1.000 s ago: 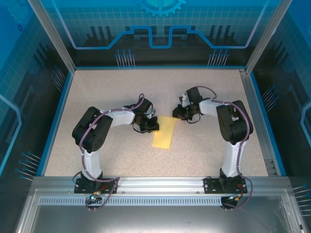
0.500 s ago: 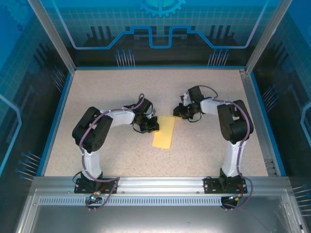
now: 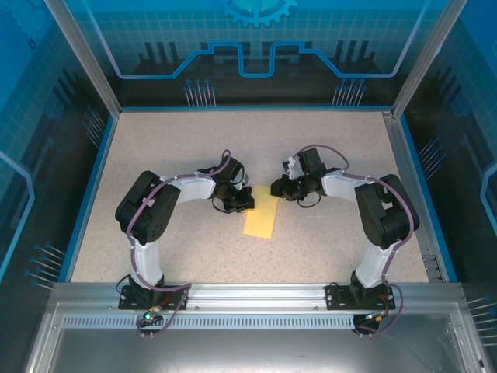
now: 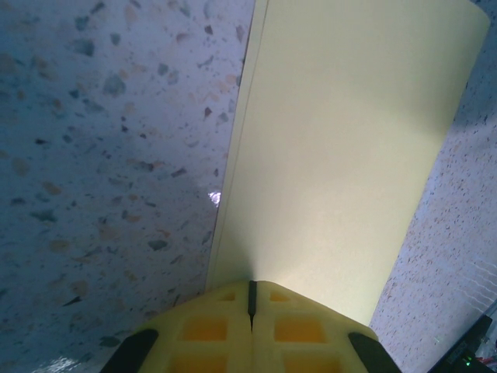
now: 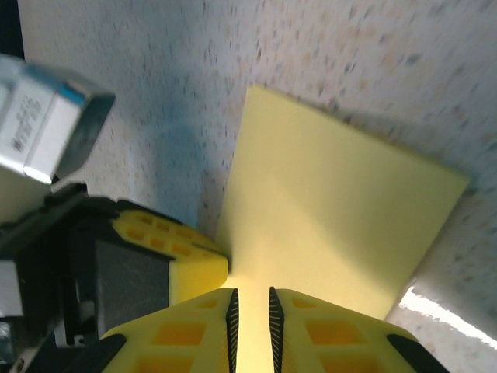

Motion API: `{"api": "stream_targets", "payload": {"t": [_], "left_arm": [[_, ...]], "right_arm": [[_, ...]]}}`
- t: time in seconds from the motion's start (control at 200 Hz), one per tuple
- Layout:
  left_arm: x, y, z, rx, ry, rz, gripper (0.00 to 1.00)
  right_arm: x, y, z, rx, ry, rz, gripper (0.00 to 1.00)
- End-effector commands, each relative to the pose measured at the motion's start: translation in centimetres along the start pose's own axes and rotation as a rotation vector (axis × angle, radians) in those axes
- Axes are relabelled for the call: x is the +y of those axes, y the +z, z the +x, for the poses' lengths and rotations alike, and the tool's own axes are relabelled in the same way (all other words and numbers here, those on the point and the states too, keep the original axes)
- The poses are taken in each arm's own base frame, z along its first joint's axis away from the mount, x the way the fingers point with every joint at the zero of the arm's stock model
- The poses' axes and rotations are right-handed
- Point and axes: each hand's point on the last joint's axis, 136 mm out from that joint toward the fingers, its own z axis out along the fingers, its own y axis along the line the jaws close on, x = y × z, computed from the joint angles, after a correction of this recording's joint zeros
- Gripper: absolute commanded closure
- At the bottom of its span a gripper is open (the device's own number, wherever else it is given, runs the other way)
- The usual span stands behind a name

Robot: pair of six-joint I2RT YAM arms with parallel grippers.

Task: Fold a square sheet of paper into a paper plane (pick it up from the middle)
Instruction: Fold the square sheet of paper in half at the center of the table.

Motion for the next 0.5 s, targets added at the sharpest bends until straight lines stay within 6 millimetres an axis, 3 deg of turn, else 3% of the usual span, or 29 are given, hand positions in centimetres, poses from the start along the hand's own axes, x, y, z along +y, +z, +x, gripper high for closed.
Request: {"api": "stream_targets", "payload": {"t": [0.0, 0.245, 0.495], "left_arm": [[3.8, 1.0, 1.7, 0.063, -0.052, -0.134, 1.0], [3.9, 1.0, 1.7, 0.062, -0.054, -0.133, 1.0], [4.1, 1.1, 1.8, 0.066, -0.053, -0.143, 1.0]], "right_arm": [[0.5, 0.7, 0.0, 0.007, -0.005, -0.02, 0.79], [-2.5, 2.1, -1.6, 0.005, 0.029, 0.057, 0.81], [-4.2, 1.6, -2.7, -0.026, 0.052, 0.082, 0.8]]}}
